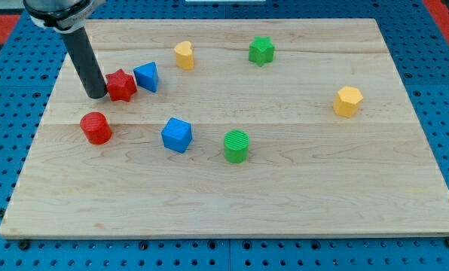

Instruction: Slide the red circle towards the center of the board

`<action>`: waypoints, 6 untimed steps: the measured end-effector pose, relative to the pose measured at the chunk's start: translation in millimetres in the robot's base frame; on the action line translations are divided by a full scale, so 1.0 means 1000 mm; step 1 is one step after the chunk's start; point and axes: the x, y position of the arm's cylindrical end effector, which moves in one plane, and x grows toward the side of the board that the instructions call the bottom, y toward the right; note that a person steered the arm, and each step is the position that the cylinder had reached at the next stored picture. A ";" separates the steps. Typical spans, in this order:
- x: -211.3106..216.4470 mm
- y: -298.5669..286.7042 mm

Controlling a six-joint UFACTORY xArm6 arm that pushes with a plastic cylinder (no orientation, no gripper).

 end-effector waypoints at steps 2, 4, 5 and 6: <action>-0.037 0.026; -0.006 -0.018; 0.040 -0.054; 0.099 -0.034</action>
